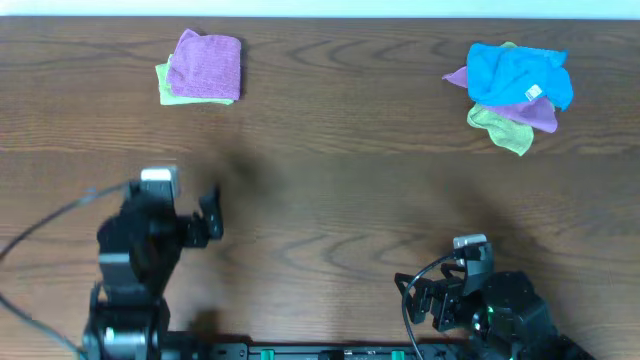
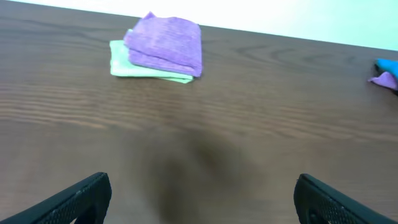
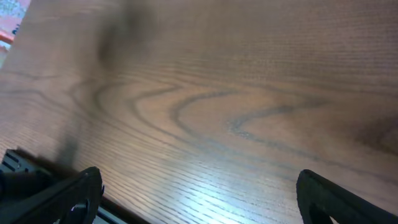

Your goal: Fold the cloth

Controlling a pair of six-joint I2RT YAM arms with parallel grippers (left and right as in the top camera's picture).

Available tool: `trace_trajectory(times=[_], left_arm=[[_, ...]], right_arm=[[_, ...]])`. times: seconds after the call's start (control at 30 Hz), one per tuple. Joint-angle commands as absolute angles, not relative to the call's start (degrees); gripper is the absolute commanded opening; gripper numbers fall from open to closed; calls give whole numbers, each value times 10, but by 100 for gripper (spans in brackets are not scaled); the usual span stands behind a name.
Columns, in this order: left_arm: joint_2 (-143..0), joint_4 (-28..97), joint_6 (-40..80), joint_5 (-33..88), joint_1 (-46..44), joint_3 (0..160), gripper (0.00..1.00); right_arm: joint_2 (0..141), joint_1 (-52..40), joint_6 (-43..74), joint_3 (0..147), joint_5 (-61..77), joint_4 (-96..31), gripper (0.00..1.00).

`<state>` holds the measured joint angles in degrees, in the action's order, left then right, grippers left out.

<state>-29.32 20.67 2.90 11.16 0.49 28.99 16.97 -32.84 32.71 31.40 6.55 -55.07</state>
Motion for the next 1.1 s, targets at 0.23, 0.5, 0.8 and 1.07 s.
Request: trace_trajectory(times=[0.23, 0.5, 0.8, 1.07], left_arm=[[-120, 223, 1, 82, 18, 155, 95], [-63, 284, -3, 84, 3, 122, 95], [-13, 316, -5, 86, 3, 85, 95], [-2, 316, -39, 84, 2, 85, 95]], right_arm=[[166, -322, 334, 314, 62, -551, 99], [166, -322, 334, 314, 62, -551, 99], [166, -322, 334, 314, 62, -551, 99], [166, -322, 334, 314, 62, -551, 99]])
